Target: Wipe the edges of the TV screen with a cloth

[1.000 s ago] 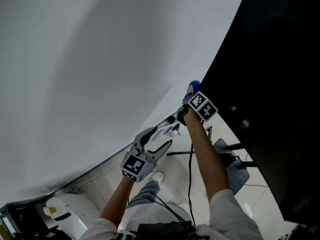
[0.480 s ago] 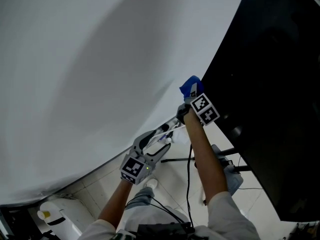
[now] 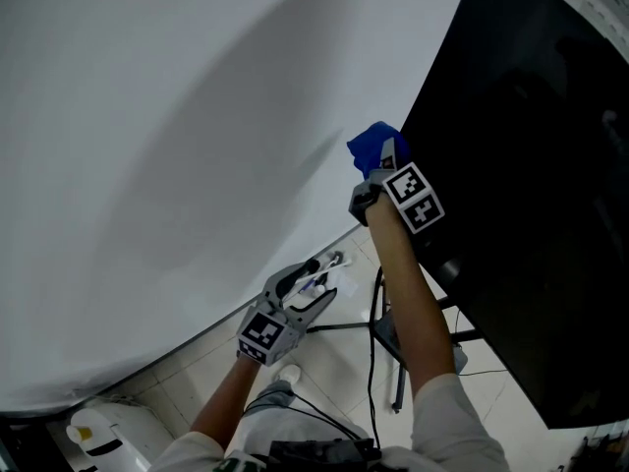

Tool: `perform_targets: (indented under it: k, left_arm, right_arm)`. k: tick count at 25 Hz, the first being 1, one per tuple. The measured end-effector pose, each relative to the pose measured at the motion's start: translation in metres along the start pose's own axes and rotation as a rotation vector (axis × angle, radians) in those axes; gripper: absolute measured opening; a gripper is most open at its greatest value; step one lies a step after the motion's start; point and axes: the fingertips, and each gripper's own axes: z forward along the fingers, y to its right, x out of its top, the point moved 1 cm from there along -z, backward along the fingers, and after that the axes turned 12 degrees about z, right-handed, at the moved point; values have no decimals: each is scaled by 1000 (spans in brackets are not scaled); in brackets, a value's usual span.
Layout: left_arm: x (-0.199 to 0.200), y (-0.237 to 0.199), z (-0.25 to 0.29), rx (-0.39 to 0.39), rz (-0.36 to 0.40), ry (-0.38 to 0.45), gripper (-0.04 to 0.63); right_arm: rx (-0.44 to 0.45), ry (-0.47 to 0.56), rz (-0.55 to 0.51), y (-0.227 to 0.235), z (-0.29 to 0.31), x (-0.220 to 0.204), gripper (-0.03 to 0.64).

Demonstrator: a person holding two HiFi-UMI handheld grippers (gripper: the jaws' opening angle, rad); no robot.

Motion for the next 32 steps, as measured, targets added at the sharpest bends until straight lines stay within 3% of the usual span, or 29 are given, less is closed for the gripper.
perform_targets:
  k: [4, 10, 13, 18, 25, 32]
  left_arm:
    - [14, 6, 0, 7, -34, 27, 288]
    - [13, 12, -4, 2, 2, 36, 288]
    - [20, 8, -6, -4, 15, 33, 288]
    - [36, 0, -3, 16, 0, 41, 287]
    - [57, 23, 21, -66, 32, 62, 287]
    - [91, 6, 22, -57, 42, 79, 288]
  right_arm:
    - [27, 22, -22, -25, 3, 23, 69]
    - [54, 50, -50, -56, 7, 53, 69]
    - [66, 70, -13, -72, 13, 70, 69]
    - [124, 90, -34, -107, 27, 84, 69]
    - [174, 124, -68, -154, 35, 130, 69]
    - [233, 155, -74, -225, 45, 169, 69]
